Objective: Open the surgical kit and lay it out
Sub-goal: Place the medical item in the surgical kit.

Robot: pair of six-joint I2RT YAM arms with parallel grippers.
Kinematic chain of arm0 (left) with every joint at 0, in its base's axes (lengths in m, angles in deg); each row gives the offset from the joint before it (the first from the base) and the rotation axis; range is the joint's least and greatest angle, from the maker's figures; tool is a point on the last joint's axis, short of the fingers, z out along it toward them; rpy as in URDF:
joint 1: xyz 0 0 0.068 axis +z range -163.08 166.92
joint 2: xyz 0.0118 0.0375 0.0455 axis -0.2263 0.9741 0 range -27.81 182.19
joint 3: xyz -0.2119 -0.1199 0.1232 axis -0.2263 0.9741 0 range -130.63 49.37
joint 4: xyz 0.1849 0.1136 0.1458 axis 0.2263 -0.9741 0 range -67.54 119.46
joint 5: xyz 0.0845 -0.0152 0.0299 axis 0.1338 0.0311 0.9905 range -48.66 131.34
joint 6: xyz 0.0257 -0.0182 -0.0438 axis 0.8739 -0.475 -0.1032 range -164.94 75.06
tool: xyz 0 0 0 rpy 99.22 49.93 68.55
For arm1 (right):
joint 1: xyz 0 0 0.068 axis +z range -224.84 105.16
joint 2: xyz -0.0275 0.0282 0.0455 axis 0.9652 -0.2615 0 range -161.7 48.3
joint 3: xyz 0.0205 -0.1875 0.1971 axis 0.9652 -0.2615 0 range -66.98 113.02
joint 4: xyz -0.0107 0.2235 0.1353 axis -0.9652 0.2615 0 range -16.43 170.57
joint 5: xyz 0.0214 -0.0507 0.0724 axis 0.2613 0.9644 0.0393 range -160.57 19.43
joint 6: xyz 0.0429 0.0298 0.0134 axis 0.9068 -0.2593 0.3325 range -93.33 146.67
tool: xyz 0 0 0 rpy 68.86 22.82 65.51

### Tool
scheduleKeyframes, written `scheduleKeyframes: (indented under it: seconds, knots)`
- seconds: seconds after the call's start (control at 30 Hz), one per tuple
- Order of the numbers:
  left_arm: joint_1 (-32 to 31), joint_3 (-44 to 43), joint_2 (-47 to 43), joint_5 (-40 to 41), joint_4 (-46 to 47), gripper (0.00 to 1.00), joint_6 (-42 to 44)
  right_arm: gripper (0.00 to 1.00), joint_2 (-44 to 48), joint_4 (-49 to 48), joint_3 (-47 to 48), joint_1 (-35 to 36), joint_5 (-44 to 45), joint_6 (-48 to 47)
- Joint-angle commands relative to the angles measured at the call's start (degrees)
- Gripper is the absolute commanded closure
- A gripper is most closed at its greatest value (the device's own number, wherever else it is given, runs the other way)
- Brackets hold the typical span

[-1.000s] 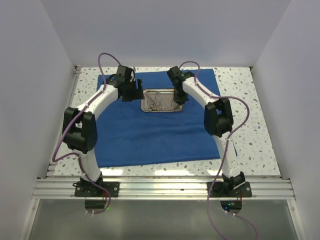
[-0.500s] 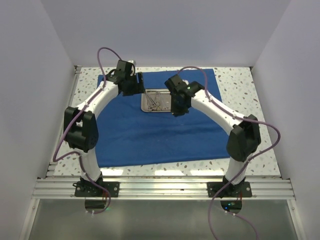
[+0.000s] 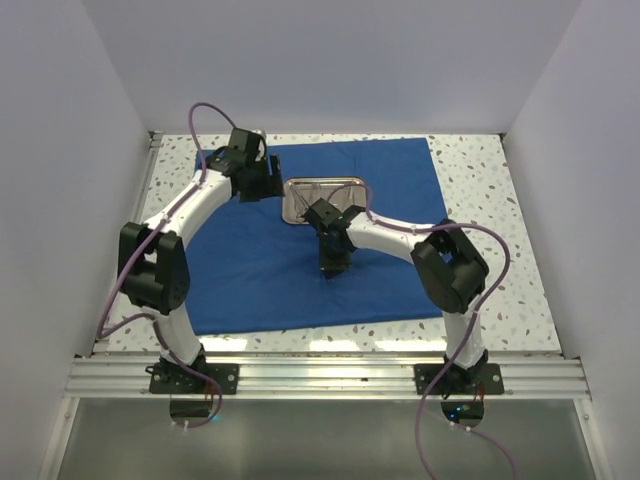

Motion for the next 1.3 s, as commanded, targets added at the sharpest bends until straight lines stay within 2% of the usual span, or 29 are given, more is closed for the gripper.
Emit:
scheduleKeyframes:
  seconds: [0.0,0.13,0.33,0.6,0.7,0.73,0.77,0.93,1.03,1.17,1.27]
  knots:
    - [-0.39,1.48,-5.28,1.80,-0.70,0.28,0.35,1.00,-3.12,-6.52,-3.51,0.10,-2.28,2.07]
    - [-0.39,3.76,-7.04,2.33,-0.87,0.28,0.53,1.00,-4.27,-7.16,-7.90,1.50,-3.52,3.12]
    - [-0.39,5.87,-8.88,3.72,-0.44,0.28,0.53,1.00,0.83,-1.89,-14.67,3.52,-3.70,4.62]
    - [-0.39,5.97,-7.83,3.56,0.71,0.28,-0.26,1.00,1.63,1.36,-18.11,5.20,-6.52,3.75]
    - [-0.39,5.18,-7.30,3.21,0.71,0.28,-0.44,0.42,1.62,3.82,-16.88,5.11,-5.03,2.78]
    - [-0.39,4.83,-7.22,3.21,0.71,0.28,-0.35,0.10,2.93,4.88,-15.66,5.19,-3.98,2.60]
    - [-0.39,4.65,-7.04,3.21,0.71,0.28,-0.44,0.04,3.73,5.93,-14.77,5.28,-2.92,2.34]
    - [-0.39,2.81,-6.16,3.20,0.01,0.28,-0.18,0.02,11.10,14.37,-6.87,4.67,6.22,1.02]
    - [-0.39,1.75,-5.72,3.29,-0.08,0.28,-0.09,0.02,16.98,16.83,-4.14,2.31,7.63,0.40]
    - [-0.39,0.25,-4.23,3.03,-0.17,0.28,0.17,0.02,20.25,18.86,-0.97,-0.42,8.60,-1.53]
    - [-0.83,-0.71,-2.30,3.20,0.09,0.33,0.35,0.01,22.10,18.78,0.26,-4.45,8.78,-2.85]
